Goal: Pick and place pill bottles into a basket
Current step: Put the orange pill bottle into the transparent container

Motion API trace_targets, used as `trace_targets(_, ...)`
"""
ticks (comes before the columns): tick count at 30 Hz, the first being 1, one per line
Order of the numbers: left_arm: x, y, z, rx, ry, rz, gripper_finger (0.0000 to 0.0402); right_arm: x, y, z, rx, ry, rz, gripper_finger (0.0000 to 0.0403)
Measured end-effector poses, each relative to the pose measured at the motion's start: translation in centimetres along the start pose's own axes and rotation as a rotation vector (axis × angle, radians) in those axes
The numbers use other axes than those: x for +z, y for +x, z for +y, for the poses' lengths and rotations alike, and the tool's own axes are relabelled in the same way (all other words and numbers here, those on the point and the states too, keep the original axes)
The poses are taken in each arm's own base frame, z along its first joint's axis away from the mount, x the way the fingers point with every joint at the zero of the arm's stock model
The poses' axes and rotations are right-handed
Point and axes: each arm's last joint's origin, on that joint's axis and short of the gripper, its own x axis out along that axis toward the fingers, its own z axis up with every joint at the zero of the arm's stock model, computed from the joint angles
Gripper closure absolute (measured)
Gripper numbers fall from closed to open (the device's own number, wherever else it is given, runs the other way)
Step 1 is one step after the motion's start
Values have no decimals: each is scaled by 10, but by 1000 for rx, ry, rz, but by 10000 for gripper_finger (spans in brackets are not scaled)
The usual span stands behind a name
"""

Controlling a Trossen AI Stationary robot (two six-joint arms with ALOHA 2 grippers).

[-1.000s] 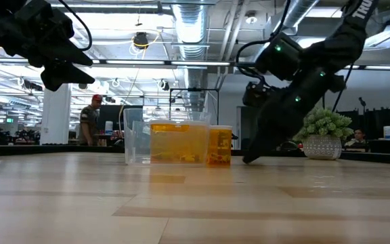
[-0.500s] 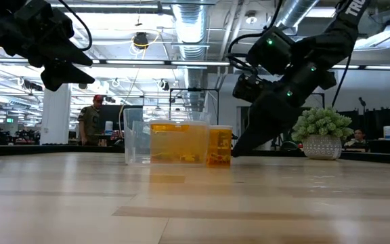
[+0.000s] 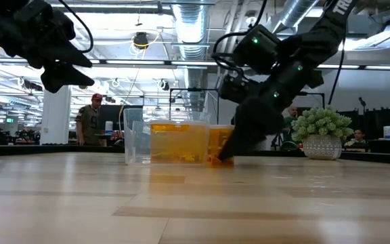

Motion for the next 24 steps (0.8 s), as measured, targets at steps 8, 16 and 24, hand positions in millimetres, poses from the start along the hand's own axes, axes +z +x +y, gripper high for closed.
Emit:
trace_targets(8, -1, 2, 0, -6, 1, 22, 155, 0, -1, -2, -7, 15, 5, 157)
trace_targets(16, -1, 2, 0, -7, 0, 19, 155, 0, -1, -2, -2, 31, 5, 221)
trace_targets(24, 0, 2, -1, -14, -3, 5, 155, 0, -1, -1, 3, 76, 11, 232)
